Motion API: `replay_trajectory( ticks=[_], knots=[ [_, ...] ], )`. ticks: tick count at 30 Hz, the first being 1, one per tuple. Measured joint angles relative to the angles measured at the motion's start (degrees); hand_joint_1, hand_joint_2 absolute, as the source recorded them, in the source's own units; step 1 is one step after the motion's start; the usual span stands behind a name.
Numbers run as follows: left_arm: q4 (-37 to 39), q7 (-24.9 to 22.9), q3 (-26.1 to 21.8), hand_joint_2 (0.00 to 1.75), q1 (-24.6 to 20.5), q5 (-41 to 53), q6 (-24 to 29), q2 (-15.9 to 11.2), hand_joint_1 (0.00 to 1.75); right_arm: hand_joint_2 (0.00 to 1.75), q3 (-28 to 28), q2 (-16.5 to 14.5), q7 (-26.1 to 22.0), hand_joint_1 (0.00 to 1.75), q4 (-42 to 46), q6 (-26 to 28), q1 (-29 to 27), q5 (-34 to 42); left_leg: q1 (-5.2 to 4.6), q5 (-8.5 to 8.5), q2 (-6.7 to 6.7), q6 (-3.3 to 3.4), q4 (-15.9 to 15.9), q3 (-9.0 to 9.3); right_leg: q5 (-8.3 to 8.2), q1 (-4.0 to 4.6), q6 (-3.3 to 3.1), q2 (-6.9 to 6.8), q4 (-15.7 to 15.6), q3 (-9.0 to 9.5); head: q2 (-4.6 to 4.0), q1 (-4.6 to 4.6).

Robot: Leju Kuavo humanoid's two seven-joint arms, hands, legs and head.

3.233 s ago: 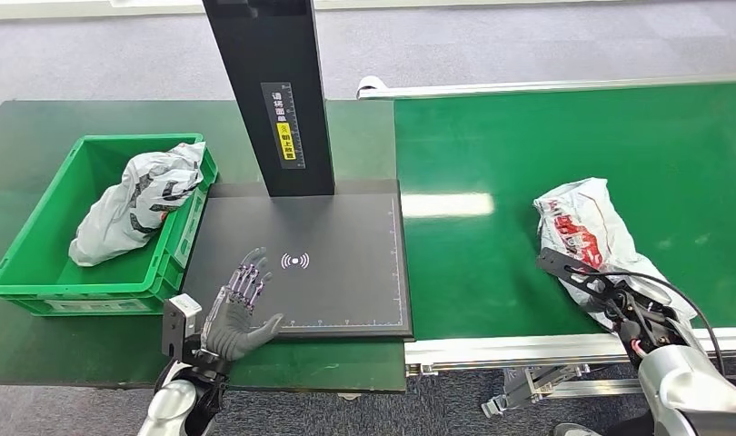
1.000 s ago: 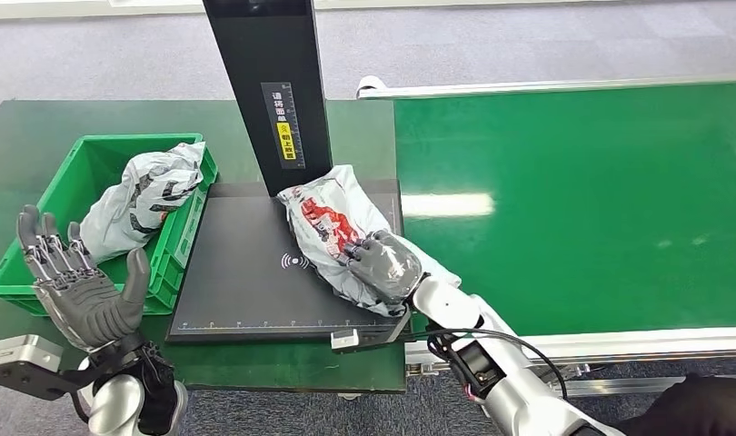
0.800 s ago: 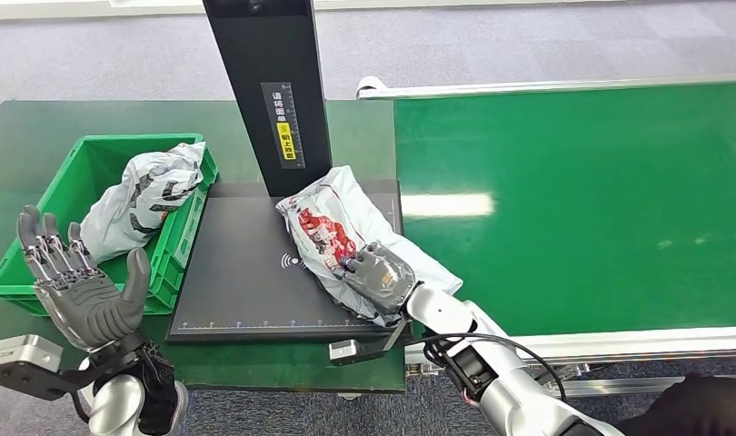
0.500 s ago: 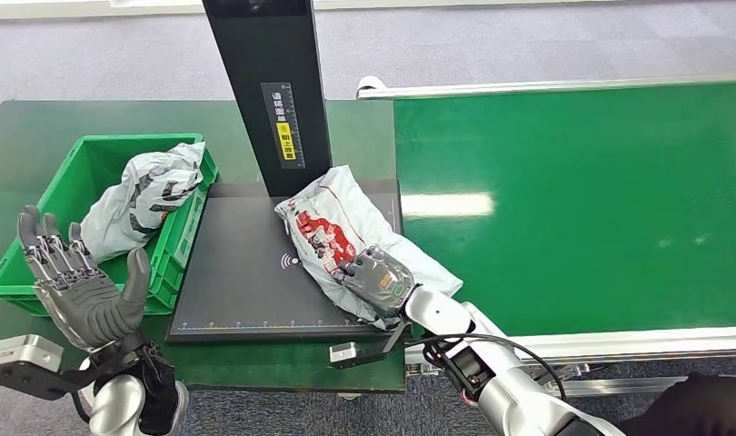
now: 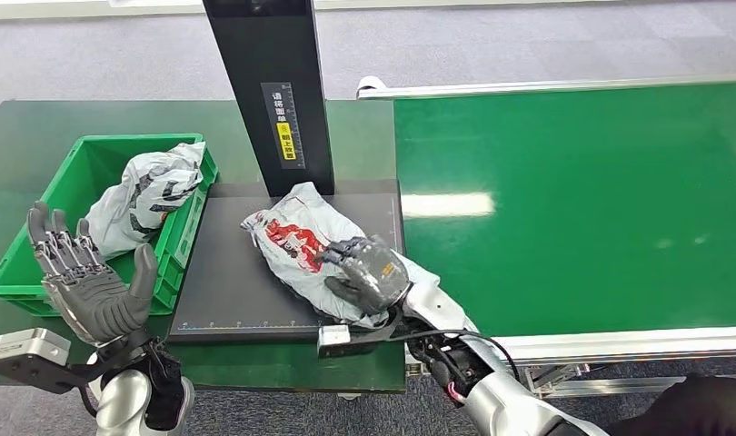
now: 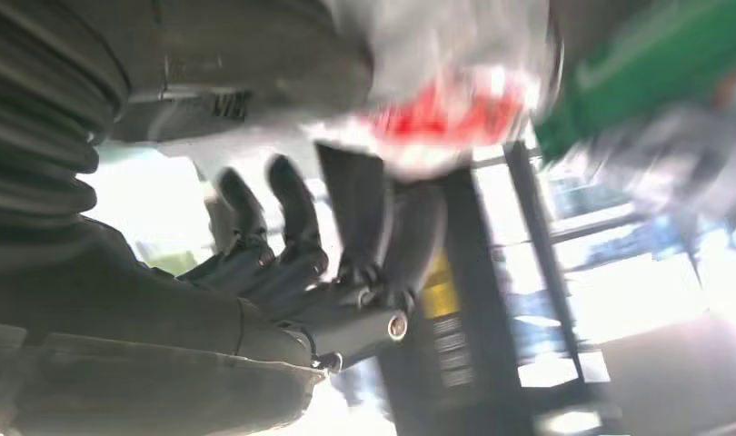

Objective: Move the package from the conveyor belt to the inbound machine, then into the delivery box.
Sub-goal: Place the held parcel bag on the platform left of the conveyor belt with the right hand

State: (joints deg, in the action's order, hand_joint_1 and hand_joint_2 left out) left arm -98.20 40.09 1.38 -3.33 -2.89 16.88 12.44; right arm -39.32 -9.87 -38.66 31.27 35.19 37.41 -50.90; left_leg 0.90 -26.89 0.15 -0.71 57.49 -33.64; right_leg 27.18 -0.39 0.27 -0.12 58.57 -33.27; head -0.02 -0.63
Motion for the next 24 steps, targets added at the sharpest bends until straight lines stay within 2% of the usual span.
replay_trajectory(
  ticks=[3, 12, 20, 24],
  knots=[
    [0.16, -0.01, -0.01, 1.75, 0.09, -0.38, -0.63, 0.03, 0.0, 1.75, 2.56, 0.9, -0.77, 0.0, 3.76, -4.48, -0.56, 9.02, -0.01, 0.0, -0.01, 0.0, 0.0, 0.0, 0.0, -0.01, 0.0, 0.0, 0.0, 0.0, 0.01, 0.0],
    [2.01, -0.02, -0.08, 1.75, 0.23, -0.58, -4.44, 0.13, 0.0, 1.75, 6.16, 4.98, -0.97, 0.0, 15.61, -13.5, -4.6, 29.78, -0.01, -0.01, 0.01, 0.0, 0.0, 0.0, 0.0, -0.01, 0.0, 0.0, 0.0, -0.02, 0.01, 0.01],
    [4.81, -0.01, 1.13, 1.75, 0.17, 0.55, -5.07, -0.39, 0.0, 1.75, 10.47, 7.27, -0.95, 0.0, 19.64, -25.99, -5.35, 39.52, -0.01, 0.0, 0.01, 0.0, 0.01, 0.0, 0.0, -0.01, 0.0, 0.0, 0.0, -0.01, 0.0, 0.0],
    [6.08, -0.01, 2.01, 1.75, 0.03, 0.77, -5.16, -0.87, 0.0, 1.75, 12.09, 7.87, -0.94, 0.0, 20.58, -29.76, -5.49, 42.22, -0.01, -0.01, 0.01, 0.0, 0.01, 0.0, 0.0, -0.01, 0.0, 0.0, -0.01, -0.02, 0.01, 0.01]
  ],
)
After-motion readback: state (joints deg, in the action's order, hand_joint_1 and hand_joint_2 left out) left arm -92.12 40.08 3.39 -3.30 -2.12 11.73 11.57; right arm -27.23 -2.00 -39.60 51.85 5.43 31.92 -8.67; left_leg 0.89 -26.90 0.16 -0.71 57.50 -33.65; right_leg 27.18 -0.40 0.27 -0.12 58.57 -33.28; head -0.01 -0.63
